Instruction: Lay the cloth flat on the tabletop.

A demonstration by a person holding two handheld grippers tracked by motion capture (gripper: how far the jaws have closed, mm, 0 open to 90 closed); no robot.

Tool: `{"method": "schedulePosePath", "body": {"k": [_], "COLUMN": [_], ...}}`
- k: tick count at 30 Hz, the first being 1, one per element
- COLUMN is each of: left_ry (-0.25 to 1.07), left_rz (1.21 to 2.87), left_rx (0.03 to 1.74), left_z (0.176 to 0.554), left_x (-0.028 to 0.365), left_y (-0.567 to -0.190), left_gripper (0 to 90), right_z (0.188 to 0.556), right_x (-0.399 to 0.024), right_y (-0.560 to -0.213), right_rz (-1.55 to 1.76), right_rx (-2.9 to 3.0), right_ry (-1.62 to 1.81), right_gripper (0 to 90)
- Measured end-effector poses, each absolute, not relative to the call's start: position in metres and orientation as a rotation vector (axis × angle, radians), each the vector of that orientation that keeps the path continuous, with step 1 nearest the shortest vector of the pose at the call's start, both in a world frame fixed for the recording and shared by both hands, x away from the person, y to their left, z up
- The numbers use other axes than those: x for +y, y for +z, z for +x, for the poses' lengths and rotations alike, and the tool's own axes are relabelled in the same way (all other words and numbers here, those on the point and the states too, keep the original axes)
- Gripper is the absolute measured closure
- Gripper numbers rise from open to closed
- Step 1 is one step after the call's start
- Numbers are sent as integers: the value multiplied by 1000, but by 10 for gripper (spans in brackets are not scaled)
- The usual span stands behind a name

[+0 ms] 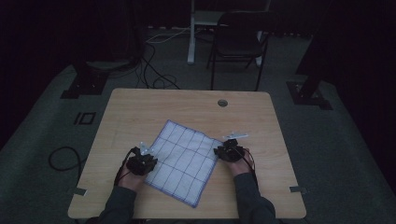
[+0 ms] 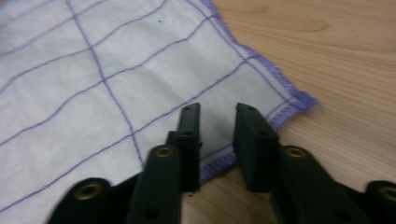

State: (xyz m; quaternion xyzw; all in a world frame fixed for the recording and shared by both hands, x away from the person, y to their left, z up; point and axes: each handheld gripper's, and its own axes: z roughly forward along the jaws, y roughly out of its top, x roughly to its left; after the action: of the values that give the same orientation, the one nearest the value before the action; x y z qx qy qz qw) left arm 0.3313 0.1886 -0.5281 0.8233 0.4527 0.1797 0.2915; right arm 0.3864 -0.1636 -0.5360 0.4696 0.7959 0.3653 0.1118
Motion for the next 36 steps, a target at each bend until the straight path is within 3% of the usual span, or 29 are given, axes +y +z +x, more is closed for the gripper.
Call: {"method": "schedulePosePath", "body": {"k": [7,16,36], "left_ry": [505,547,486], "left_rz": [2176,2163,2126], "left_rx": [1135,1186,1227], "left_z": [343,370,354], "left_x": [179,189,188], "left_y": [-521,-522,-533], "left_gripper": [738,741,755], "right_z": [358,313,341], "right_x": [-142,-110,-149], "right_y": [-528,-541,-540], "right_rz": [1234,982,1078], "right_rx": [2347,2437,2374], "right_ry": [1123,1025,973], "right_gripper": [638,596,564]}}
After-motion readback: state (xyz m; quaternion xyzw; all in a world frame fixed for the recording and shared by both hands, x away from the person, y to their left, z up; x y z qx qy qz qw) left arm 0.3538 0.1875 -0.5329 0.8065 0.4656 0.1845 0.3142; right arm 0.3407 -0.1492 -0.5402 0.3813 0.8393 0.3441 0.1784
